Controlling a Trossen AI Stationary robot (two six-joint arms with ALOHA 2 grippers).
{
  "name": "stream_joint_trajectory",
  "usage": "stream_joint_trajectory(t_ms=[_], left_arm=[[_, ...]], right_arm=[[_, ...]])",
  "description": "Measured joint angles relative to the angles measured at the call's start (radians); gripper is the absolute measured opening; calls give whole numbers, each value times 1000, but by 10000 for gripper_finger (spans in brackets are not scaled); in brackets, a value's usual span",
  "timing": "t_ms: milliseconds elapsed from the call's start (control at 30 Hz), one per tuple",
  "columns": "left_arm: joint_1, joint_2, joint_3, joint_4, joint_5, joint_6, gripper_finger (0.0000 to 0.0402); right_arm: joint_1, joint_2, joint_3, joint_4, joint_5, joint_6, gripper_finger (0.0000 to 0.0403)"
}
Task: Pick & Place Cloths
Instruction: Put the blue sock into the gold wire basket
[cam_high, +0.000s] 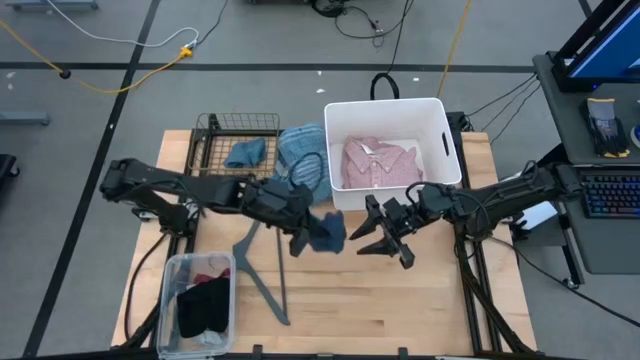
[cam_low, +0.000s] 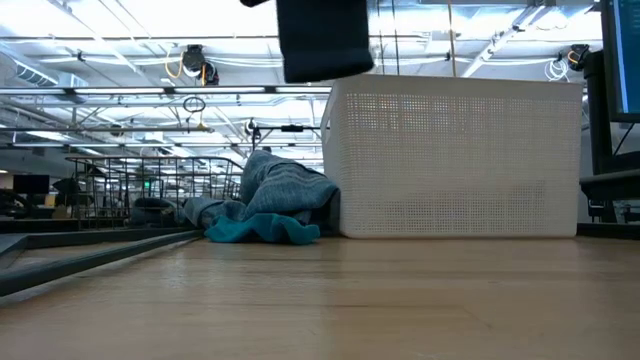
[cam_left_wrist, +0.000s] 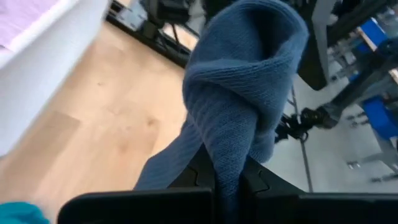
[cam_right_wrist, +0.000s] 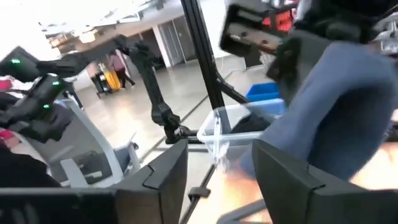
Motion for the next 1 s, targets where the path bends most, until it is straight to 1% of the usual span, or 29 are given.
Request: stream_joint_trajectory(t_ms=[133,300,500,667,733,833,933,1000], left_arm=[[1,-66,-1,-53,-67,0,6],[1,-151,-1,-116,-185,28,5],[10,-240,0,-171,-402,122,5],[40,-308,0,-272,-610,218,7],[66,-337,0,-320,-667,248,6],[124,-375,0,-398,-686,264,5],[195,-405,0,-468,-662,264,7],[248,-418,0,-507,-631,276,5]], right_arm=[[0,-34,0,-47,0,-1,188],[0,-76,0,-89,2,-22,191],[0,-89,0,-92,2,-23,182],[0,-89,0,-143,2,-23,181],[0,-89,0,-168,2,-23,180],[0,-91,0,-210,3,-38,180],[0,-107,0,-232,5,-78,180],[0,-129,0,-265,27,-95,177]])
